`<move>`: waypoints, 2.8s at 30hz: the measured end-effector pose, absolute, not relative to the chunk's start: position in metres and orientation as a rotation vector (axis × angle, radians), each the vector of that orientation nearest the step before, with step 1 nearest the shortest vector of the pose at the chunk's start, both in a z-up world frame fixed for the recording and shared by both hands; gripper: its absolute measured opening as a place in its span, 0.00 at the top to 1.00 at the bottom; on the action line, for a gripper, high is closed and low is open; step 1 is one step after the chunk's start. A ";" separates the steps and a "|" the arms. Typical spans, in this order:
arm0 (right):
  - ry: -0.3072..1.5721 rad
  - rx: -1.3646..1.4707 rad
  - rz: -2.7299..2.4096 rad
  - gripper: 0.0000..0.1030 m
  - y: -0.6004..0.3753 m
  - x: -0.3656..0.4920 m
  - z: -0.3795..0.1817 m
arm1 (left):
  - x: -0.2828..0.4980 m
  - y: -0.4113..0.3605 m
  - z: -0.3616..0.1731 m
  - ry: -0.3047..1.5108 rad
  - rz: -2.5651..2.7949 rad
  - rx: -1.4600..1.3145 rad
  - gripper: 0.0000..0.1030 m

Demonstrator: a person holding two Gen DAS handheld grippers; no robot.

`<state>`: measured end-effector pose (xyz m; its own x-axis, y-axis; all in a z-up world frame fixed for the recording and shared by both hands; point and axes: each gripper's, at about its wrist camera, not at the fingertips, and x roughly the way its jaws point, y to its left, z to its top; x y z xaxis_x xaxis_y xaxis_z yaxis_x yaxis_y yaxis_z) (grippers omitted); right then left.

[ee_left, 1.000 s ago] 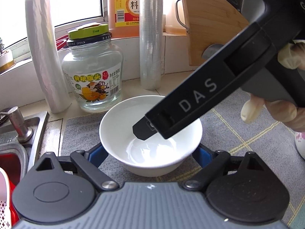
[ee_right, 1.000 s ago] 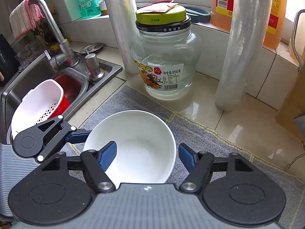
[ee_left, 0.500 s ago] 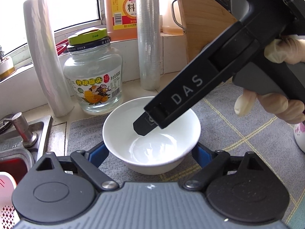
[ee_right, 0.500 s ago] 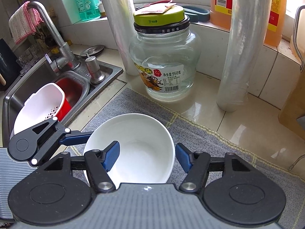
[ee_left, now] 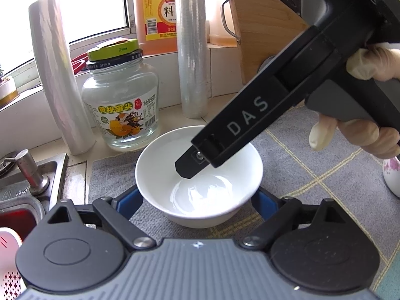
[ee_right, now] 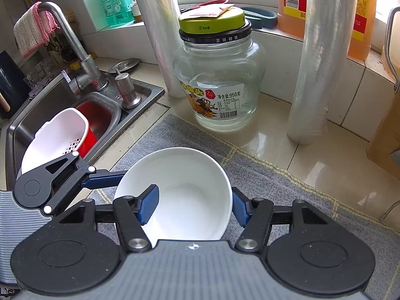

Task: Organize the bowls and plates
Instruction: 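Lift the last white bowl with the right tool, then carry the held bowl with the right tool toward the stacked bowls, then lower the white bowl onto the stacked bowls and open the right gripper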

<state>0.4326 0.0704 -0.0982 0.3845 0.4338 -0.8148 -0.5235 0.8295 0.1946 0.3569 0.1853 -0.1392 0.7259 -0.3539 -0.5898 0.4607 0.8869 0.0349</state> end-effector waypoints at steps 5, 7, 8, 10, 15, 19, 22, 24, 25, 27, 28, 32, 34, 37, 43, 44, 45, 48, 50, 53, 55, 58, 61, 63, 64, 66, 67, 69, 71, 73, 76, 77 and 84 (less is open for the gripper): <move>1.009 -0.094 0.613 0.35 0.069 0.428 -0.095 | 0.353 0.185 -0.134 0.626 -0.456 0.185 0.10; 1.008 -0.091 0.612 0.35 0.068 0.425 -0.092 | 0.349 0.184 -0.131 0.626 -0.460 0.193 0.10; 1.006 -0.090 0.613 0.35 0.067 0.423 -0.091 | 0.347 0.184 -0.129 0.625 -0.462 0.197 0.10; 1.002 -0.083 0.612 0.35 0.065 0.418 -0.087 | 0.342 0.183 -0.125 0.624 -0.466 0.205 0.10; 1.000 -0.065 0.596 0.35 0.059 0.402 -0.075 | 0.328 0.178 -0.114 0.624 -0.483 0.230 0.10; 0.998 -0.063 0.578 0.35 0.054 0.385 -0.067 | 0.314 0.172 -0.107 0.627 -0.504 0.257 0.10; 0.989 -0.060 0.562 0.35 0.049 0.369 -0.060 | 0.303 0.168 -0.101 0.624 -0.525 0.268 0.10; 0.982 -0.058 0.547 0.35 0.045 0.358 -0.055 | 0.296 0.166 -0.099 0.620 -0.538 0.277 0.10; 0.977 -0.057 0.540 0.35 0.044 0.353 -0.053 | 0.292 0.164 -0.097 0.618 -0.545 0.284 0.10; 0.969 -0.055 0.527 0.35 0.041 0.343 -0.049 | 0.286 0.163 -0.094 0.616 -0.560 0.291 0.10; 0.966 -0.051 0.518 0.35 0.039 0.338 -0.047 | 0.283 0.163 -0.093 0.615 -0.568 0.292 0.10; 0.959 -0.043 0.483 0.35 0.032 0.320 -0.041 | 0.272 0.159 -0.088 0.613 -0.608 0.303 0.10; 0.956 -0.036 0.464 0.35 0.028 0.311 -0.039 | 0.266 0.156 -0.087 0.612 -0.631 0.315 0.10; 0.953 -0.023 0.435 0.35 0.021 0.298 -0.036 | 0.259 0.153 -0.084 0.612 -0.669 0.328 0.10; 0.935 -0.015 0.395 0.35 -0.001 0.274 -0.030 | 0.247 0.141 -0.079 0.597 -0.717 0.356 0.10; 0.931 -0.014 0.390 0.35 -0.005 0.271 -0.029 | 0.245 0.138 -0.078 0.594 -0.722 0.358 0.10; 0.927 -0.014 0.387 0.35 -0.011 0.268 -0.027 | 0.244 0.136 -0.077 0.591 -0.726 0.360 0.10; 0.917 -0.011 0.381 0.35 -0.028 0.259 -0.019 | 0.236 0.122 -0.071 0.584 -0.733 0.360 0.10; 0.906 -0.017 0.371 0.34 -0.038 0.253 -0.015 | 0.233 0.110 -0.068 0.575 -0.743 0.361 0.10; 0.897 -0.015 0.352 0.34 -0.054 0.245 -0.010 | 0.227 0.093 -0.064 0.567 -0.758 0.368 0.10; 0.895 -0.013 0.335 0.34 -0.065 0.241 -0.009 | 0.226 0.083 -0.062 0.561 -0.773 0.373 0.10; 0.889 -0.011 0.298 0.34 -0.081 0.235 -0.008 | 0.224 0.067 -0.059 0.544 -0.801 0.385 0.10; 0.882 0.000 0.264 0.34 -0.097 0.229 -0.006 | 0.223 0.052 -0.056 0.525 -0.829 0.408 0.10; 0.876 0.005 0.243 0.34 -0.106 0.225 -0.004 | 0.221 0.042 -0.055 0.510 -0.850 0.422 0.10; 0.872 0.010 0.232 0.34 -0.112 0.223 -0.003 | 0.221 0.038 -0.055 0.505 -0.861 0.425 0.10; 0.866 0.017 0.215 0.34 -0.119 0.220 -0.001 | 0.221 0.031 -0.055 0.501 -0.883 0.426 0.10; 0.867 0.021 0.205 0.34 -0.124 0.219 -0.001 | 0.222 0.027 -0.056 0.501 -0.894 0.427 0.10; 0.869 0.030 0.186 0.34 -0.131 0.217 -0.002 | 0.223 0.020 -0.057 0.500 -0.913 0.431 0.10; 0.876 0.035 0.162 0.34 -0.137 0.216 -0.006 | 0.223 0.013 -0.059 0.503 -0.931 0.436 0.10; 0.882 0.040 0.143 0.34 -0.142 0.214 -0.010 | 0.223 0.007 -0.063 0.511 -0.948 0.437 0.10; 0.893 0.055 0.118 0.34 -0.150 0.212 -0.015 | 0.224 -0.002 -0.069 0.527 -0.970 0.439 0.10; 0.896 0.061 0.110 0.34 -0.153 0.211 -0.017 | 0.225 -0.004 -0.070 0.531 -0.975 0.440 0.10; 0.907 0.087 0.080 0.34 -0.164 0.213 -0.027 | 0.232 -0.020 -0.082 0.574 -0.990 0.441 0.10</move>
